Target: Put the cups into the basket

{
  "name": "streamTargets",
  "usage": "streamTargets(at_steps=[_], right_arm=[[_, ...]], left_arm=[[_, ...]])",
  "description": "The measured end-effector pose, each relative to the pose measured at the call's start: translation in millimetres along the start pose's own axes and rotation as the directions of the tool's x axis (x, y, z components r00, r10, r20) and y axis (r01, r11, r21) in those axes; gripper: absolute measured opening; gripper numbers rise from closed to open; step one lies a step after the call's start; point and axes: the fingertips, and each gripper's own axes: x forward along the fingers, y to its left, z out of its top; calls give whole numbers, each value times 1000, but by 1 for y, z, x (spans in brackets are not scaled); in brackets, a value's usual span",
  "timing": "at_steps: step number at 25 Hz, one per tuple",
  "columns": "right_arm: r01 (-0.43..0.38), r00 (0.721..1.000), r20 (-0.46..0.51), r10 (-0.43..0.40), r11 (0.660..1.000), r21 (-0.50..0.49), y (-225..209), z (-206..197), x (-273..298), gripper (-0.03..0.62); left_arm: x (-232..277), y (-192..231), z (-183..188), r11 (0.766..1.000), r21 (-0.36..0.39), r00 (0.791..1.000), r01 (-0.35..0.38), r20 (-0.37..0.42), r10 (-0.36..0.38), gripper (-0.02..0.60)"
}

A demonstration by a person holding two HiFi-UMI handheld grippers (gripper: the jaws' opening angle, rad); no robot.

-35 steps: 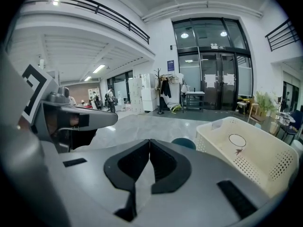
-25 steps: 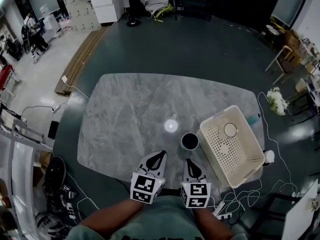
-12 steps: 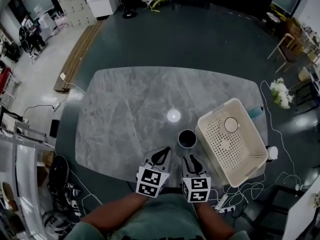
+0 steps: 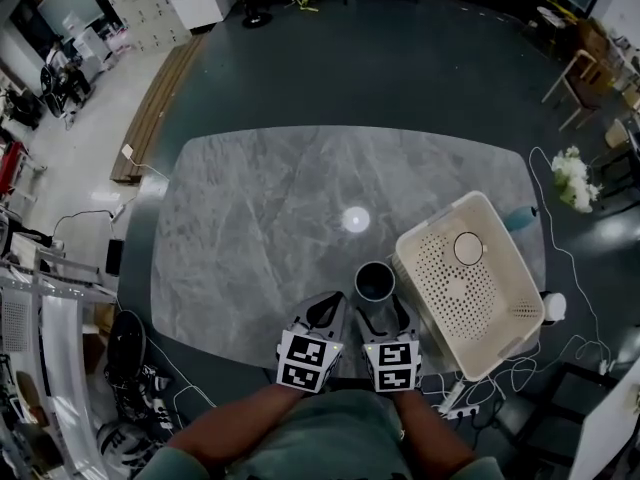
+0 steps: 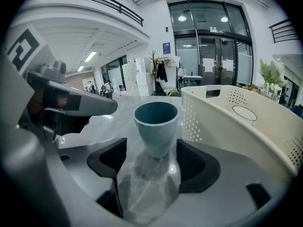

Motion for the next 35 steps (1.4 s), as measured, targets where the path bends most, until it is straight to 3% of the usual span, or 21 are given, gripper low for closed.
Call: streamTargets(at_steps=[13, 35], right_arm=[[38, 998, 44, -38, 999, 9, -14, 8, 32, 351], [84, 993, 86, -78, 994, -63, -13, 30, 61, 360]], left_arm=[[20, 18, -9, 996, -74, 998, -47, -41, 44, 8], [27, 40, -4, 996, -64, 997, -61, -58, 57, 8]])
